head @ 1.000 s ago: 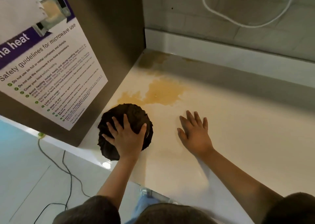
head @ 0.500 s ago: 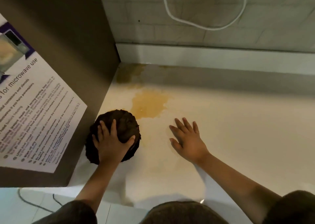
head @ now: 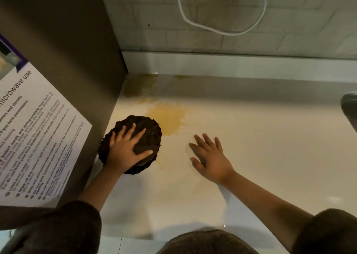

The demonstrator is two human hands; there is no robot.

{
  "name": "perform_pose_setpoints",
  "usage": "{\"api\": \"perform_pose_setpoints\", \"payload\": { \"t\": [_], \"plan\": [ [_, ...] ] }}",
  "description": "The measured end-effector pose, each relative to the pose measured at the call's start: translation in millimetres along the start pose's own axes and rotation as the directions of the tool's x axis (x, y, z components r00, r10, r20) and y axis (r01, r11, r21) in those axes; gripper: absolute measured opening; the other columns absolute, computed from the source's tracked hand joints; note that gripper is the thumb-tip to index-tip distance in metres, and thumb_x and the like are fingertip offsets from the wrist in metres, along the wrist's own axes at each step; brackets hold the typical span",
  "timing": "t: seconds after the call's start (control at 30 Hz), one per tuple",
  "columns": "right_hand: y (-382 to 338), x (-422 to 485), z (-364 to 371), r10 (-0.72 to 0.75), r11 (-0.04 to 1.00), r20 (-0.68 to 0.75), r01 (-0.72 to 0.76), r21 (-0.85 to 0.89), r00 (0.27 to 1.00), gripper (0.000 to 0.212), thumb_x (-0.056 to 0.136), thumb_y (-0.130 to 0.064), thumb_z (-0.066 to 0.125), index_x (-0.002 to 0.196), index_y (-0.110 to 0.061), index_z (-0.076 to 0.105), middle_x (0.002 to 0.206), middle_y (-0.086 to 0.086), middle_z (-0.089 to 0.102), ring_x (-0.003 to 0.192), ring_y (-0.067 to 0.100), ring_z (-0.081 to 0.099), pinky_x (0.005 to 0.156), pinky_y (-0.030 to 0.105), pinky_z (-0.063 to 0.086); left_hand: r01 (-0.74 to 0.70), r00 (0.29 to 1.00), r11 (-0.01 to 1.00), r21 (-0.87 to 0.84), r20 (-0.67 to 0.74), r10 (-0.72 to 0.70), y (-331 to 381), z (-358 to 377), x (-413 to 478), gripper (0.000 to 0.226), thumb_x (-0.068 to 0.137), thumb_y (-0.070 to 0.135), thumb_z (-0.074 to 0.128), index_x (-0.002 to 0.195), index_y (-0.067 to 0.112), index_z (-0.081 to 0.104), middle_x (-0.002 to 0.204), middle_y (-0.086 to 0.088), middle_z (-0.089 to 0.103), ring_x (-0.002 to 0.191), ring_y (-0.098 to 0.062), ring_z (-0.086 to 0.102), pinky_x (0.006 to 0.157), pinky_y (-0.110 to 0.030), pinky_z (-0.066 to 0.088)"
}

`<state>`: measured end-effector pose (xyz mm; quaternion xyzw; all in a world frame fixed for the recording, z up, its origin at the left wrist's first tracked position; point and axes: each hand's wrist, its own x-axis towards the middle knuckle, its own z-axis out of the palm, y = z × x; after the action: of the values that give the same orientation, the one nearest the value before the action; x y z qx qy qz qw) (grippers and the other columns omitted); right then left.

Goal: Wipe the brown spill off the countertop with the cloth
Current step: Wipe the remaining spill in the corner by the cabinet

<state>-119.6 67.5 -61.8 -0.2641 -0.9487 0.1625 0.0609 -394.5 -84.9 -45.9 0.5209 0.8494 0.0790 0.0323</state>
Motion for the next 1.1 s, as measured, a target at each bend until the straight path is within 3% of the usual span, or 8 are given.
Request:
{"api": "perform_pose_setpoints", "payload": {
  "t": [0.2,0.43,0.67,0.9,1.1],
  "plan": [
    [0,0,1,0.008,1.0,0.007,-0.008,-0.003,1.0,0.058,0.096,-0.053,0.024,0.146,-0.027,0.036,0.16,-0.001,0.016,0.148,0.023,0.001,0.116,0.044,-0.01,0.034,0.999,0.999,-0.029,-0.022,-0.035,25,8,-34,0.083,0.067,0.086,0.033,0.137,0.041,0.039,0.15,-0.003,0.033,0.138,-0.033,0.025,0.11,-0.058,0.014],
    [0,0,1,0.005,1.0,0.003,-0.005,-0.019,1.0,0.057,0.097,-0.053,0.024,0.146,-0.028,0.036,0.16,-0.001,0.016,0.148,0.023,0.0,0.116,0.044,-0.01,0.294,0.955,0.956,0.0,-0.037,-0.293,97,21,-73,0.089,0.067,0.084,0.033,0.141,0.034,0.035,0.152,-0.01,0.027,0.14,-0.037,0.015,0.109,-0.062,0.008],
    [1,0,1,0.005,1.0,-0.006,-0.005,-0.013,1.0,0.056,0.097,-0.053,0.025,0.146,-0.028,0.037,0.159,0.0,0.018,0.148,0.023,0.001,0.117,0.046,-0.007,0.449,0.891,0.892,-0.051,-0.052,-0.451,117,23,-38,0.093,0.069,0.084,0.029,0.142,0.027,0.035,0.152,-0.016,0.026,0.139,-0.043,0.013,0.106,-0.066,0.007],
    [0,0,-2,0.005,0.999,0.02,-0.004,-0.036,1.0,0.054,0.099,-0.05,0.026,0.147,-0.029,0.034,0.16,-0.001,0.014,0.148,0.023,-0.001,0.117,0.046,-0.009,0.433,0.9,0.901,-0.036,-0.028,-0.434,94,16,7,0.095,0.07,0.086,0.023,0.147,0.031,0.019,0.156,-0.013,0.01,0.141,-0.039,0.002,0.11,-0.061,-0.002],
    [0,-1,-1,0.001,1.0,0.016,-0.001,-0.03,1.0,0.055,0.098,-0.05,0.025,0.147,-0.028,0.036,0.16,0.001,0.017,0.148,0.025,0.001,0.116,0.046,-0.009,0.373,0.928,0.928,-0.019,-0.003,-0.373,74,13,29,0.093,0.07,0.085,0.029,0.146,0.033,0.019,0.156,-0.011,0.012,0.141,-0.038,0.005,0.111,-0.061,0.0]
  ]
}}
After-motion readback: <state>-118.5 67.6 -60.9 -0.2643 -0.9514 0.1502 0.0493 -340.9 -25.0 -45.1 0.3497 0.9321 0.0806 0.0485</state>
